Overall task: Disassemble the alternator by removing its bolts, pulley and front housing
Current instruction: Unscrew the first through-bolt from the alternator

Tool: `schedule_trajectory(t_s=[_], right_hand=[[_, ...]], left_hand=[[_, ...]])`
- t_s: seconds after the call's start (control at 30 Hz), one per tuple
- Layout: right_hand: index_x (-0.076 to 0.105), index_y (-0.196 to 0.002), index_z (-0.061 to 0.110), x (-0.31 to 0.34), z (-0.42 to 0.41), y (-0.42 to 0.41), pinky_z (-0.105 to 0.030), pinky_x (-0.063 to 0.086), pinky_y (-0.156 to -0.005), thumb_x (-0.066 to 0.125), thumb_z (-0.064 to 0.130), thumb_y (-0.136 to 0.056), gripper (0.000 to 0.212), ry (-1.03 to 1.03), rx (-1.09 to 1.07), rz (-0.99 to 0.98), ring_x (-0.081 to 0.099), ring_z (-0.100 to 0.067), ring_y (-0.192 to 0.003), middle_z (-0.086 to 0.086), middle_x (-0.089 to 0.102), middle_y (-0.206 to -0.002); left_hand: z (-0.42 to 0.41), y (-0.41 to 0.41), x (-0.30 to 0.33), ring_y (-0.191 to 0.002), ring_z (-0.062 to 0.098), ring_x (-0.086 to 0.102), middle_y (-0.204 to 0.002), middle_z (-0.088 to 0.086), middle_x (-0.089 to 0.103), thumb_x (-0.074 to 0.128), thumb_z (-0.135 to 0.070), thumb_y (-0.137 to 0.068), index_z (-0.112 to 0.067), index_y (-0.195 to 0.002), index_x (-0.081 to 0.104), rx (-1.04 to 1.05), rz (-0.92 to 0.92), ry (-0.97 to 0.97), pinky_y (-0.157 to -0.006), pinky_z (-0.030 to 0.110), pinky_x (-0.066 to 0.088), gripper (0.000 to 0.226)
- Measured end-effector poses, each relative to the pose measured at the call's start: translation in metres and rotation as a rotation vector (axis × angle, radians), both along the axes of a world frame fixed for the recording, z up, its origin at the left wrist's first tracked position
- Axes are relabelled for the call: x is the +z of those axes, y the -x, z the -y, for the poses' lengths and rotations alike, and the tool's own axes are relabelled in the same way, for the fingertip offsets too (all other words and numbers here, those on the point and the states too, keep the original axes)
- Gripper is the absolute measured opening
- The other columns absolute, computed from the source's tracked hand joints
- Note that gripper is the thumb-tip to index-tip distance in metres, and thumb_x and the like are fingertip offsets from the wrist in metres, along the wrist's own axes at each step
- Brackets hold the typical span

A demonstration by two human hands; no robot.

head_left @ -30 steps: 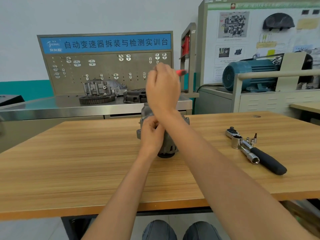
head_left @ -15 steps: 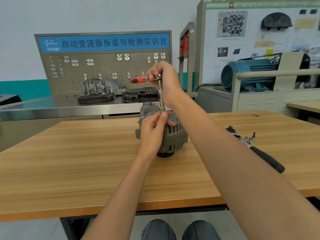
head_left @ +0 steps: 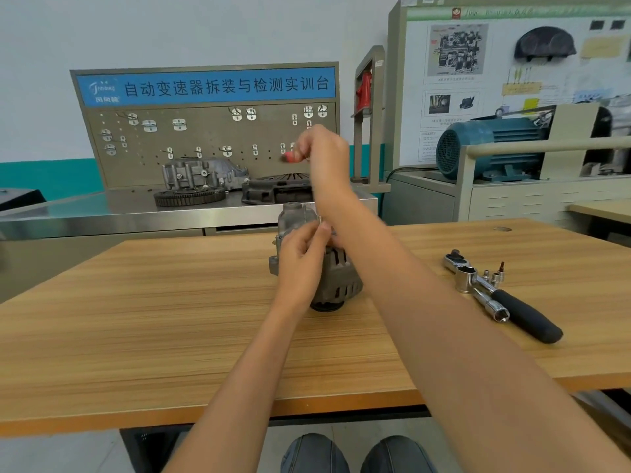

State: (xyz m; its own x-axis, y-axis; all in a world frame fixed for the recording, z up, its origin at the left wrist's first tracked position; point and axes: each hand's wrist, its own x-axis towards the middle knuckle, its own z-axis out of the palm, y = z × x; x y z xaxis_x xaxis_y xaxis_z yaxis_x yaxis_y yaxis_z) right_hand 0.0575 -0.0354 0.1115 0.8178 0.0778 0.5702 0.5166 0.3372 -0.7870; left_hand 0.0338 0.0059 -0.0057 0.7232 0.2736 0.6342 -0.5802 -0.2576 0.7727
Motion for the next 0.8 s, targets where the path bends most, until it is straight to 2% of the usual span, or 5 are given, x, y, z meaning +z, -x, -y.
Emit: schedule_trajectory(t_s=[0.17, 0.37, 0.5, 0.67, 0.8], right_hand=[[0.040, -0.056, 0.011, 0.002, 0.008, -0.005, -0.030, 0.044, -0.072, 0.033, -0.006, -0.085, 0.035, -0.191, 0.250, -0.112, 0.049, -0.014, -0.056, 0.000, 0.047, -0.048], [0.057, -0.075, 0.006, -0.027, -0.013, -0.002, -0.033, 0.037, -0.083, 0.044, 0.010, -0.090, 0.020, 0.305, -0.922, 0.536, 0.044, -0.019, -0.074, -0.002, 0.048, -0.071], [0.034, -0.053, 0.015, -0.008, -0.009, 0.000, -0.028, 0.031, -0.057, 0.037, 0.003, -0.090, 0.039, 0.111, -0.374, 0.202, 0.035, -0.014, -0.057, 0.002, 0.035, -0.054], [0.038, -0.055, 0.011, 0.006, 0.010, -0.008, -0.024, 0.047, -0.065, 0.028, -0.006, -0.084, 0.036, -0.196, 0.340, -0.189, 0.050, -0.019, -0.057, -0.004, 0.046, -0.047], [0.044, -0.065, 0.011, -0.014, -0.001, -0.002, -0.012, 0.037, -0.061, 0.036, 0.003, -0.093, 0.030, 0.123, -0.249, 0.186, 0.043, -0.013, -0.065, -0.001, 0.046, -0.064]], left_hand=[[0.000, -0.001, 0.001, -0.071, -0.001, 0.058, -0.065, -0.016, 0.066, 0.048, -0.019, -0.098, -0.033, -0.074, 0.065, 0.016, 0.041, -0.052, -0.076, 0.028, 0.043, 0.032], [-0.001, -0.005, -0.003, -0.040, 0.000, 0.030, -0.036, -0.015, 0.034, 0.051, 0.003, -0.088, -0.032, -0.035, 0.043, 0.074, -0.067, 0.063, -0.043, 0.015, 0.021, 0.064], [-0.002, -0.002, -0.001, -0.055, -0.005, 0.050, -0.054, -0.016, 0.058, 0.053, -0.010, -0.094, -0.036, -0.054, 0.060, -0.021, 0.003, 0.036, -0.058, 0.017, 0.038, 0.048], [-0.002, 0.000, -0.001, -0.074, 0.004, 0.061, -0.067, -0.013, 0.067, 0.047, -0.024, -0.099, -0.036, -0.066, 0.067, -0.008, 0.038, -0.043, -0.081, 0.034, 0.045, 0.040], [-0.002, -0.002, 0.000, -0.060, 0.000, 0.047, -0.053, -0.018, 0.057, 0.050, -0.012, -0.096, -0.039, -0.054, 0.063, -0.002, 0.031, -0.003, -0.063, 0.025, 0.035, 0.052]])
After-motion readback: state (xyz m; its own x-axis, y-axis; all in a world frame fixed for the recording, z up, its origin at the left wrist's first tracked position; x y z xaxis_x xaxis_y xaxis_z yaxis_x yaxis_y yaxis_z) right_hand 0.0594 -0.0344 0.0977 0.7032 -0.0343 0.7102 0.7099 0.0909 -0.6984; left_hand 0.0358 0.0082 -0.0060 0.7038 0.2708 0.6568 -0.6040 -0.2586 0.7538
